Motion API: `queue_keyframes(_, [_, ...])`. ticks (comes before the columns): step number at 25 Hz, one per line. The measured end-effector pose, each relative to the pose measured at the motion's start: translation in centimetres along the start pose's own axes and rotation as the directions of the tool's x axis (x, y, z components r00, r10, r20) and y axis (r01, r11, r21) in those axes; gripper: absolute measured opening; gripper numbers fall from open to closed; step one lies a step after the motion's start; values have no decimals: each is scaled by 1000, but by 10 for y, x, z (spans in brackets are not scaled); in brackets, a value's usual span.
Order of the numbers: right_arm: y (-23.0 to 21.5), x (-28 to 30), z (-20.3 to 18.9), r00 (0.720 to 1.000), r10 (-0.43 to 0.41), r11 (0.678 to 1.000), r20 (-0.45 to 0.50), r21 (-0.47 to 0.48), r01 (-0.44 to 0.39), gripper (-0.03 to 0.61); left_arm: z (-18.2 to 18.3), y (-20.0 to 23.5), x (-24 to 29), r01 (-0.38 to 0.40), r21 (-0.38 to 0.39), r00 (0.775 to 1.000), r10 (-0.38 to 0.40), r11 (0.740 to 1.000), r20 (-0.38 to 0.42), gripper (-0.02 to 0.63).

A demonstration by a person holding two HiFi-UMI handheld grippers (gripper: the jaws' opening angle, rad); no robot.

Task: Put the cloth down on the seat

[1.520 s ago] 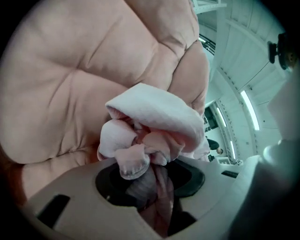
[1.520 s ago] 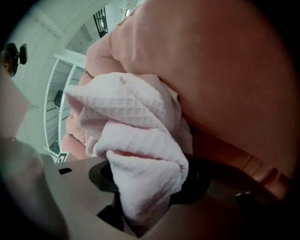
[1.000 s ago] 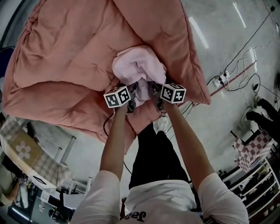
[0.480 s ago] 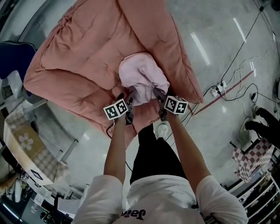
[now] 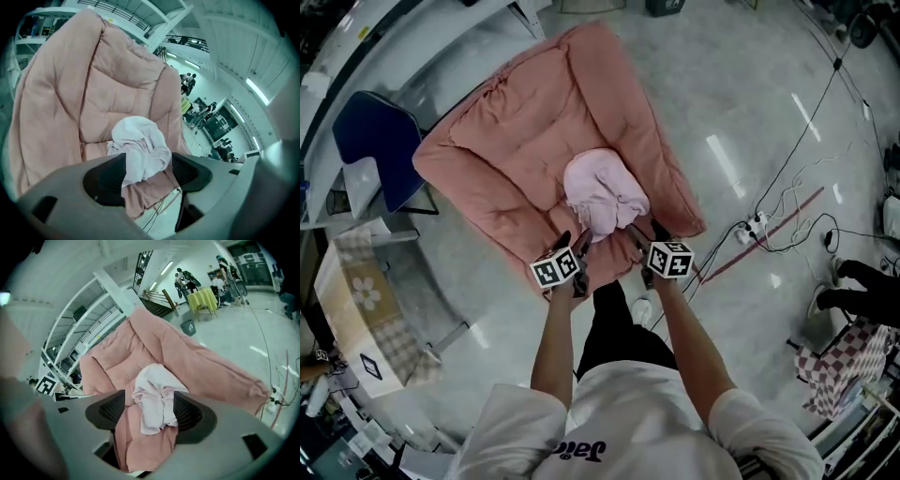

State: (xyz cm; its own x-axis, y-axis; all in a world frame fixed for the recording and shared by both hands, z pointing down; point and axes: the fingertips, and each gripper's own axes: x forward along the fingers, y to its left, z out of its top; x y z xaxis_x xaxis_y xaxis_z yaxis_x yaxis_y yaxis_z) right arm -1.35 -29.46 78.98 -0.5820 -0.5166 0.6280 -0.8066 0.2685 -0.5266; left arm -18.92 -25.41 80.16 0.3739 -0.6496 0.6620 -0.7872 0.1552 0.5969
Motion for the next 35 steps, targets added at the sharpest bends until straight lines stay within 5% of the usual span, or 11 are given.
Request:
queue_keyframes(5, [29,-68,30,993,15,997,116,-82,-5,311,2,-55,-56,25,40,996,-28,999,81,304])
queue_keyframes(14, [116,-168,69,964,158,922,212,-381,-67,199,29,-158,-153,-30,300,957,-59,954,284,208])
queue_keyframes(17, [141,-198,90,951,187,884,248,-465,-52,170,39,-189,-183,-64,359,929,-75,931,361,163])
queue_keyframes(27, [199,-305,147,863,263,826,431,-563,30,87,66,-279,-275,-135,470,807,-179,872,563,82])
queue_keyframes(35, [213,-346,139,854,276,807,441,-588,43,27,56,-323,-321,-205,540,743,-229,816,629,21])
